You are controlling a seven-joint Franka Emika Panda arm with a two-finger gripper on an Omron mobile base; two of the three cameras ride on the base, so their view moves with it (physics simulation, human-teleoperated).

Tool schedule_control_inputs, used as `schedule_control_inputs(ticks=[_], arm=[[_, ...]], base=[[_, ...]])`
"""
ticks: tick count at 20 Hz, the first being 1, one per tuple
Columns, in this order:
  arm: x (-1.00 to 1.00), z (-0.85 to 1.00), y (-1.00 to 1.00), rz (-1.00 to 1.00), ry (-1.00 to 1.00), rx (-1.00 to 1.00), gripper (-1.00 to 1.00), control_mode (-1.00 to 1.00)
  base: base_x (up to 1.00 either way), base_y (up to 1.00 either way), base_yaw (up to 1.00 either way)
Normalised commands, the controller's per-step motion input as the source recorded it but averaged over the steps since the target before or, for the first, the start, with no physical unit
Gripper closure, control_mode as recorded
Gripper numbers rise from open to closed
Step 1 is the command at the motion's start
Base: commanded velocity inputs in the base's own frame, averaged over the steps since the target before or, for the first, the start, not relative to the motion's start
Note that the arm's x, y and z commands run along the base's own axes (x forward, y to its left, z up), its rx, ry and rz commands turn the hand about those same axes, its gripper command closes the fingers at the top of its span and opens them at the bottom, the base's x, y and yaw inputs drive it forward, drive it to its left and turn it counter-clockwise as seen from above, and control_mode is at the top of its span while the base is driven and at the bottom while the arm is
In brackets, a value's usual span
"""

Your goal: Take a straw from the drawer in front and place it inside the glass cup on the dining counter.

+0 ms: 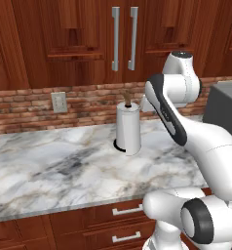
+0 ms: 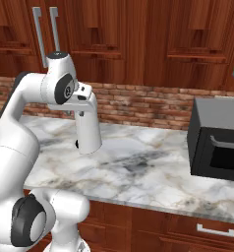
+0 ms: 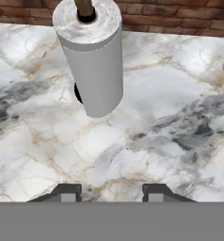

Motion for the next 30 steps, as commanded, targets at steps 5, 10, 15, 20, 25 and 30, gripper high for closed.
schedule_control_inputs(ticks=[5,10,15,20,25,30], arm=[[-0.06,0.0,0.0,0.0,0.0,0.0,-1.0,1.0],[0.0,0.0,0.0,0.0,0.0,0.0,-1.0,1.0],[0.0,0.0,0.0,0.0,0.0,0.0,-1.0,1.0],[0.0,0.0,0.0,0.0,0.0,0.0,-1.0,1.0],[0.0,0.0,0.0,0.0,0.0,0.0,-1.0,1.0],[0.0,0.0,0.0,0.0,0.0,0.0,-1.0,1.0]], base=[[-0.15,0.0,0.0],[-0.67,0.0,0.0],[-0.39,0.0,0.0],[-0.2,-0.25,0.06],[-0.01,-0.44,0.2],[-0.06,-0.64,0.23]])
